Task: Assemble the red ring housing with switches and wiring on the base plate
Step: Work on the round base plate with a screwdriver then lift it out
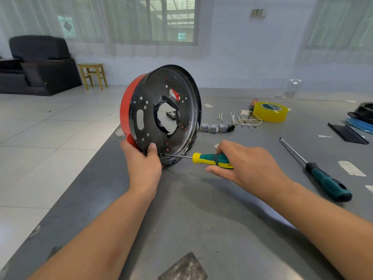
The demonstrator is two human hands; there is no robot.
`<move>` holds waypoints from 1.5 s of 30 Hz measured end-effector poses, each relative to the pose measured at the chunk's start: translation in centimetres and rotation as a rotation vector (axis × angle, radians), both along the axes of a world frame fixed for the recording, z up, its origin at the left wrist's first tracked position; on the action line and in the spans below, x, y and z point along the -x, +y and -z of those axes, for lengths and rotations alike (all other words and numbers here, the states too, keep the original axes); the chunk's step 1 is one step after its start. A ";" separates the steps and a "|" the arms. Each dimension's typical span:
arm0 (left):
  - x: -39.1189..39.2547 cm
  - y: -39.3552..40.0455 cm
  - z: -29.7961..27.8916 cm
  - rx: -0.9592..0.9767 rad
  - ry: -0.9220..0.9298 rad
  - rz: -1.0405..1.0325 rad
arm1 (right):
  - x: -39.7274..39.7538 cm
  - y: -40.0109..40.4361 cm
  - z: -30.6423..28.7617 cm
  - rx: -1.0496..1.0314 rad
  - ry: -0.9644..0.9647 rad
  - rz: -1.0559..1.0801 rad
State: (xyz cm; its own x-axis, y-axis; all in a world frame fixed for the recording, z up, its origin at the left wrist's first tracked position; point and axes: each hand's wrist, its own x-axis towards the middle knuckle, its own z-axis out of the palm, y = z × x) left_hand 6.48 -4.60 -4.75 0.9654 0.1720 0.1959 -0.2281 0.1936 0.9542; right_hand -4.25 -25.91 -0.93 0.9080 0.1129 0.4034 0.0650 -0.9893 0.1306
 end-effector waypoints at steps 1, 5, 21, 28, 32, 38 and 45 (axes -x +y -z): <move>0.0 0.0 0.0 -0.009 -0.003 0.008 | 0.0 0.4 0.3 -0.103 -0.030 0.008; 0.1 -0.1 0.0 -0.024 -0.015 -0.001 | 0.1 2.0 0.6 -1.515 0.433 0.158; 0.5 -0.2 0.2 -0.127 -0.039 -0.031 | 0.1 2.0 0.1 -1.696 0.589 0.171; 0.6 -0.2 0.1 -0.156 -0.018 -0.066 | 0.4 1.7 1.0 0.034 0.145 -0.046; 0.8 -0.2 -0.1 -0.151 -0.019 -0.060 | 0.4 1.9 1.3 -0.014 0.047 -0.045; 1.2 -0.4 -0.1 -0.207 -0.071 -0.090 | -0.4 2.1 0.5 -1.321 0.484 0.088; 1.3 -0.6 -0.4 -0.194 -0.068 -0.091 | -0.3 2.3 0.7 -1.392 0.566 0.101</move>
